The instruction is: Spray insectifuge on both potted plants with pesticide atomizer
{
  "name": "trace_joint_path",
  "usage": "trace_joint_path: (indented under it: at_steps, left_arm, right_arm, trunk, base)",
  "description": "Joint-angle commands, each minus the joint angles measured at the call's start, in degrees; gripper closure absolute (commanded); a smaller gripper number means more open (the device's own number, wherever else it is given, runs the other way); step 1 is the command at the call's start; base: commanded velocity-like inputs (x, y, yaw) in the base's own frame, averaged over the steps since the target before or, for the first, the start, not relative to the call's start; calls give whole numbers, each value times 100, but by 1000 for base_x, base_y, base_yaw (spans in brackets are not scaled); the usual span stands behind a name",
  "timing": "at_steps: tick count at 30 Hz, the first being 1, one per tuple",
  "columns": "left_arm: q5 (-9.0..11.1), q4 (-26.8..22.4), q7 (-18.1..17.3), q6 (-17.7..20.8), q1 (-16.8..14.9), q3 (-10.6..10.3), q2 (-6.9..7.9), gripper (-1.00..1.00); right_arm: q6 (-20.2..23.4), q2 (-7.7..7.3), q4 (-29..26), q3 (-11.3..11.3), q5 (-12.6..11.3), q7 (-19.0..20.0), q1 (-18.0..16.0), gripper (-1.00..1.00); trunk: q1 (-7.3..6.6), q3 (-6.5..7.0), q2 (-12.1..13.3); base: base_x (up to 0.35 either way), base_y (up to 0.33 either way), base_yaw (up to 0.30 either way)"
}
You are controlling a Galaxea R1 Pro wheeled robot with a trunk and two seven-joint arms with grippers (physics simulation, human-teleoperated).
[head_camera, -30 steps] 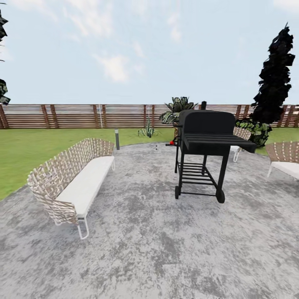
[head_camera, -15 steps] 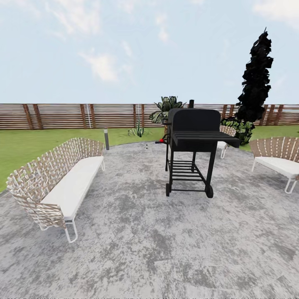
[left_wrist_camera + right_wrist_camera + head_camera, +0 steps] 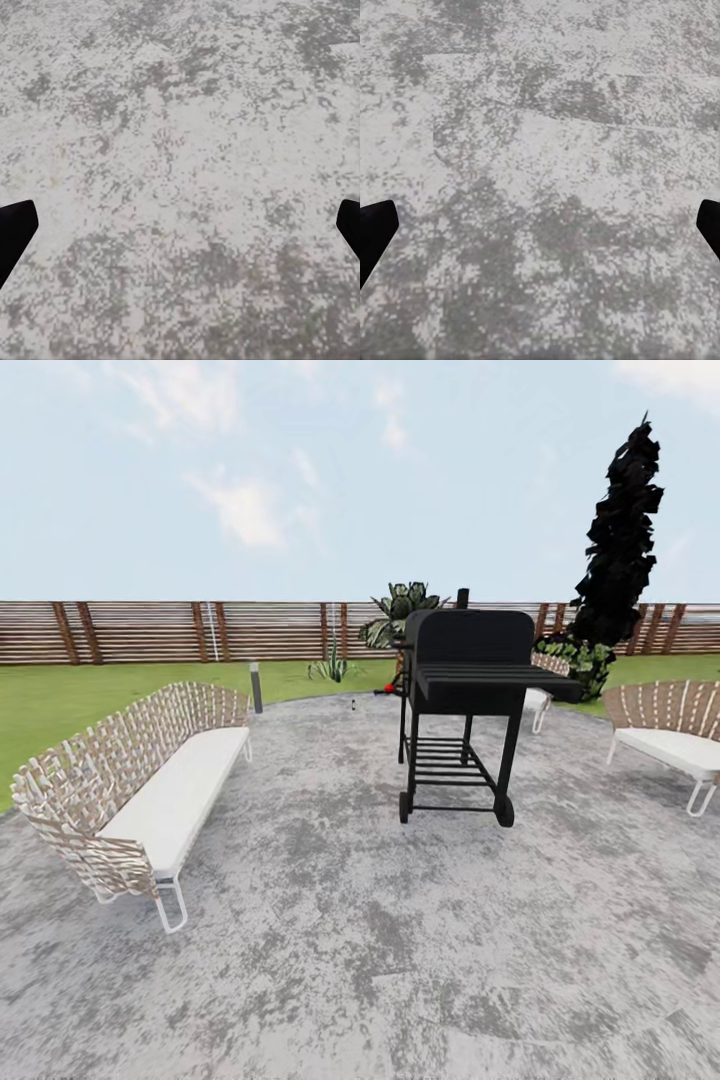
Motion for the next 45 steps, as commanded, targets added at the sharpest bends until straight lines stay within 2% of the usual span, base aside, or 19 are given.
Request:
trace_joint_path:
  at_steps: [1,34,45]
  left_arm:
    - [5,4,7,-19,-4,1,0,-100]
    - [5,4,17,-21,-4,0,0,-100]
    - [-3,9,22,-394,-4,2,7,-100]
  right_arm:
    - [-18,0,4,1,0,-4,-3,-100]
    - [-12,3,5,1,9,-2,-3,-100]
    - [-11,3,13,1,9,2,-3,-100]
  trunk:
    - [22,-33,-44]
    - [747,-917,-1368]
    - [747,-1014,-1368]
  base:
    - [0,0,0]
    - [0,0,0]
    - [0,0,0]
